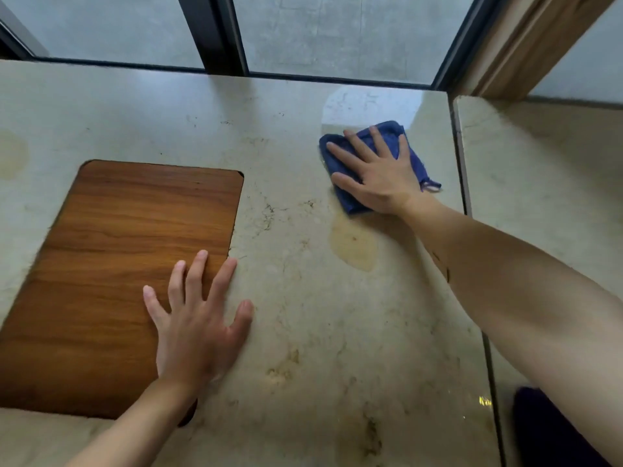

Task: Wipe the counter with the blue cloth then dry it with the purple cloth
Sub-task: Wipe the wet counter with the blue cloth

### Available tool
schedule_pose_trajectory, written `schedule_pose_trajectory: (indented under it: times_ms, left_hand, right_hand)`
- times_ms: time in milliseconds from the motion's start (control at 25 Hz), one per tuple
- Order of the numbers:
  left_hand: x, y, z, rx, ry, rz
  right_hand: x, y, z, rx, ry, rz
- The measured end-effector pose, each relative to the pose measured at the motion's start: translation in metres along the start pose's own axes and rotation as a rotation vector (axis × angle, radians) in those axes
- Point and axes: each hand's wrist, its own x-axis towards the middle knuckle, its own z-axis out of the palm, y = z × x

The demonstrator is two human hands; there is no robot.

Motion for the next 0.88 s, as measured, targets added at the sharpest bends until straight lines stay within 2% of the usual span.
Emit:
schedule_pose_trajectory:
  times_ms: [200, 360, 480, 600, 760, 880]
  left_hand:
    - [0.001, -0.002, -0.002, -0.124, -0.004, -0.006]
    - [0.0, -0.025, -0.017, -0.294, -0.046, 0.074]
    - [-0.024, -0.064, -0.022, -0.27, -0.084, 0.196]
    - [-0.047, -0.094, -0.018, -0.249, -0.147, 0.229]
    - [-0.054, -0.104, -0.027, -0.305, -0.181, 0.252]
    - [-0.048, -0.104, -0.035, -0.225, -0.176, 0.252]
  right_hand:
    - [-0.142, -0.055, 0.034, 0.029, 0.027, 0.127]
    - [-0.258, -0.11, 0.062, 0.0, 0.047, 0.288]
    - [-0.335, -0.15, 0.075, 0.058, -0.028, 0.391]
    - [-0.401, -0.196, 0.093, 0.048, -0.012, 0.495]
    - [-0.451, -0.257, 0.115, 0.089, 0.086, 0.679]
    - [-0.451, -0.306, 0.121, 0.119, 0.098, 0.804]
